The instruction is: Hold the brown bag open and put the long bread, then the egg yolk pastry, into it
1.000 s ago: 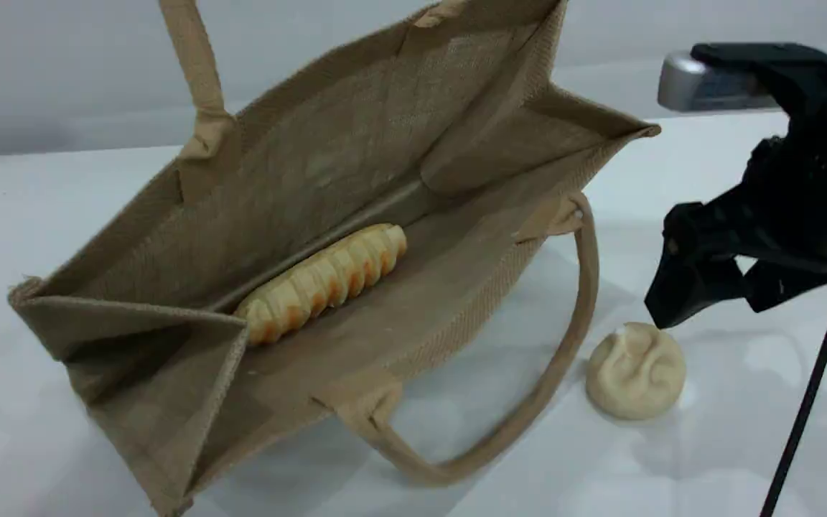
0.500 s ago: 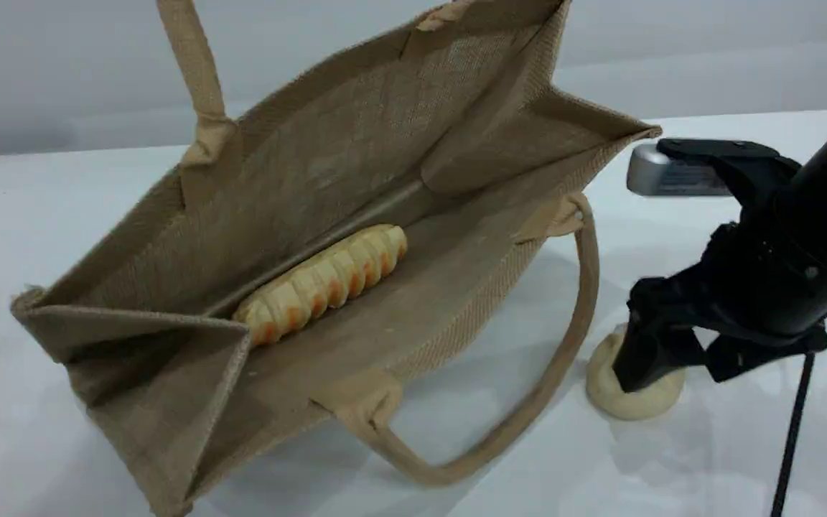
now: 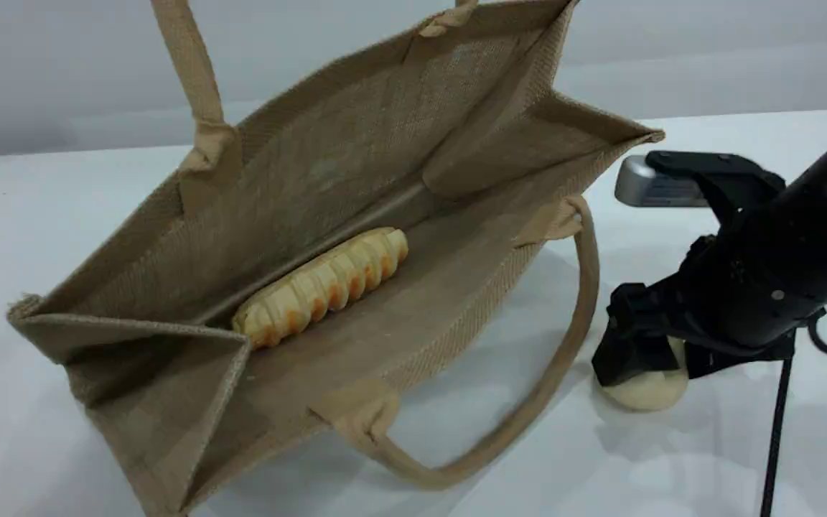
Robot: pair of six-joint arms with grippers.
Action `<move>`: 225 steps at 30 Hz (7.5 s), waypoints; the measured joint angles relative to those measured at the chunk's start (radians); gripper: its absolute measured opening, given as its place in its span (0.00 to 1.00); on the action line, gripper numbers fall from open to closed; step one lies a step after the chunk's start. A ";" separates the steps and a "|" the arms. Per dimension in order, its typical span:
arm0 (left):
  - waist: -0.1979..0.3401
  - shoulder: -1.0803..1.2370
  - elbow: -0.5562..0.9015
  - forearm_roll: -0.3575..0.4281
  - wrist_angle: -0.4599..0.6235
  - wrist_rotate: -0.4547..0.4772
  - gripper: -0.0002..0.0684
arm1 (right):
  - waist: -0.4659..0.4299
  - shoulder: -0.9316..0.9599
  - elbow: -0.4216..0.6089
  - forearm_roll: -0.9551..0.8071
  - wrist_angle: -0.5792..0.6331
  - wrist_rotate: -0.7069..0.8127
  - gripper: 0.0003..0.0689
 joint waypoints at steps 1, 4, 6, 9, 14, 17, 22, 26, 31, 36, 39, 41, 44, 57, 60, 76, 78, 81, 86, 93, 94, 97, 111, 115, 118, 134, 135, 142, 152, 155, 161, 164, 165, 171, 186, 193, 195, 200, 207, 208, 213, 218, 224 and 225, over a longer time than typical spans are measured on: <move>0.000 0.000 0.000 0.000 0.000 0.000 0.13 | 0.000 0.000 0.000 0.037 0.007 -0.035 0.84; 0.000 0.000 0.000 0.000 0.007 0.001 0.13 | 0.000 0.000 0.000 0.090 0.021 -0.086 0.79; 0.000 0.000 0.000 0.000 0.016 0.001 0.13 | -0.001 0.000 0.000 0.092 0.020 -0.087 0.68; 0.000 0.000 0.000 0.000 0.031 0.000 0.13 | -0.001 0.000 0.000 0.091 0.002 -0.087 0.41; 0.000 0.000 0.000 0.000 0.032 0.000 0.13 | -0.001 -0.001 0.000 0.091 -0.009 -0.086 0.07; 0.000 0.000 0.000 0.000 0.033 0.000 0.13 | -0.001 -0.002 0.001 0.092 -0.025 -0.086 0.05; 0.000 0.000 0.000 0.000 0.033 0.000 0.13 | 0.000 -0.034 0.024 0.092 -0.090 -0.086 0.04; 0.000 0.000 0.000 0.000 0.032 0.001 0.13 | -0.001 -0.111 0.082 0.091 -0.162 -0.085 0.04; 0.000 0.000 0.000 0.000 0.032 0.002 0.13 | -0.001 -0.258 0.187 0.091 -0.102 -0.085 0.04; 0.000 0.000 0.000 0.000 0.034 0.002 0.13 | -0.001 -0.446 0.272 0.089 0.079 -0.076 0.04; 0.000 0.000 0.000 0.000 0.047 0.002 0.13 | -0.001 -0.536 0.276 0.086 0.228 -0.047 0.04; 0.000 0.000 0.000 0.000 0.047 0.002 0.13 | -0.001 -0.561 0.268 0.087 0.337 -0.066 0.04; 0.000 0.000 0.000 -0.001 0.047 0.002 0.13 | 0.000 -0.550 0.241 0.083 0.426 -0.085 0.04; 0.000 0.000 0.000 -0.024 0.044 0.002 0.13 | 0.000 -0.295 0.005 0.089 0.506 -0.040 0.04; 0.000 0.000 0.000 -0.044 0.044 0.026 0.13 | 0.029 -0.224 -0.046 0.091 0.545 -0.034 0.05; 0.000 0.000 0.000 -0.058 0.044 0.029 0.13 | 0.208 -0.106 -0.229 0.093 0.313 -0.034 0.41; 0.000 0.000 0.000 -0.058 0.044 0.029 0.13 | 0.208 -0.106 -0.230 0.093 0.314 -0.037 0.48; 0.000 0.000 0.000 -0.059 0.044 0.028 0.13 | 0.208 -0.110 -0.230 0.091 0.314 -0.037 0.55; 0.000 0.000 0.000 -0.060 0.040 0.028 0.13 | 0.208 -0.161 -0.230 0.089 0.369 0.011 0.57; 0.000 0.000 0.001 -0.078 0.030 0.022 0.13 | 0.208 -0.331 -0.229 -0.114 0.351 0.147 0.57; 0.000 0.000 0.001 -0.089 0.028 0.022 0.13 | 0.208 -0.362 -0.229 -0.154 0.349 0.173 0.57; 0.000 0.002 0.002 -0.118 0.020 0.022 0.13 | 0.208 -0.453 -0.229 -0.263 0.342 0.258 0.57; 0.000 0.163 0.004 -0.172 0.015 0.022 0.13 | 0.208 -0.811 -0.229 -0.804 0.386 0.749 0.57; 0.000 0.235 0.004 -0.198 0.006 0.022 0.13 | 0.208 -0.874 -0.229 -0.963 0.437 0.905 0.57; 0.000 0.290 0.004 -0.230 -0.027 0.022 0.13 | 0.208 -0.909 -0.229 -1.063 0.464 1.007 0.57; 0.000 0.541 0.005 -0.373 -0.110 0.051 0.13 | 0.208 -0.942 -0.229 -1.194 0.574 1.222 0.57; 0.000 0.554 0.005 -0.381 -0.111 0.051 0.13 | 0.208 -0.942 -0.229 -1.194 0.576 1.223 0.57; 0.000 0.610 0.005 -0.402 -0.114 0.057 0.14 | 0.208 -0.942 -0.229 -1.194 0.594 1.243 0.57; 0.000 0.610 0.005 -0.426 -0.058 0.051 0.32 | 0.208 -0.942 -0.229 -1.247 0.705 1.281 0.57; 0.000 0.609 0.005 -0.427 -0.033 0.046 0.50 | 0.208 -0.943 -0.229 -1.294 0.758 1.307 0.57; 0.000 0.578 0.001 -0.360 0.008 0.046 0.74 | 0.208 -0.998 -0.239 -1.426 0.878 1.369 0.57; 0.000 0.536 0.001 -0.297 0.036 0.046 0.76 | 0.208 -1.055 -0.249 -1.520 0.947 1.435 0.57; 0.000 0.518 0.001 -0.279 0.046 0.045 0.76 | 0.208 -1.079 -0.249 -1.552 0.972 1.465 0.57; 0.000 0.393 0.001 -0.258 0.078 0.043 0.76 | 0.208 -1.263 -0.247 -1.673 0.977 1.579 0.57; -0.053 0.057 0.002 -0.156 0.076 -0.160 0.76 | 0.208 -1.861 0.008 -1.784 0.979 1.612 0.57; -0.201 -0.054 0.004 0.048 0.077 -0.319 0.76 | 0.208 -1.973 0.205 -1.727 0.835 1.613 0.57; -0.247 -0.080 0.004 0.103 0.077 -0.372 0.76 | 0.208 -1.973 0.234 -1.721 0.820 1.610 0.57; -0.328 -0.140 0.029 0.158 0.073 -0.431 0.76 | 0.208 -1.973 0.230 -1.725 0.817 1.607 0.57; -0.340 -0.295 0.202 0.176 0.073 -0.505 0.76 | 0.208 -1.973 0.230 -1.724 0.818 1.607 0.57; -0.340 -0.327 0.240 0.181 0.073 -0.514 0.76 | 0.208 -1.973 0.230 -1.724 0.819 1.607 0.56; -0.340 -0.489 0.450 0.184 0.072 -0.556 0.76 | 0.208 -1.973 0.230 -1.724 0.821 1.608 0.56; -0.340 -0.664 0.678 0.183 0.071 -0.566 0.76 | 0.208 -1.973 0.230 -1.724 0.821 1.608 0.56; -0.340 -0.873 0.952 0.183 0.007 -0.579 0.76 | 0.208 -1.973 0.230 -1.724 0.821 1.608 0.56; -0.340 -0.909 0.985 0.183 0.004 -0.586 0.76 | 0.208 -1.973 0.230 -1.724 0.821 1.607 0.56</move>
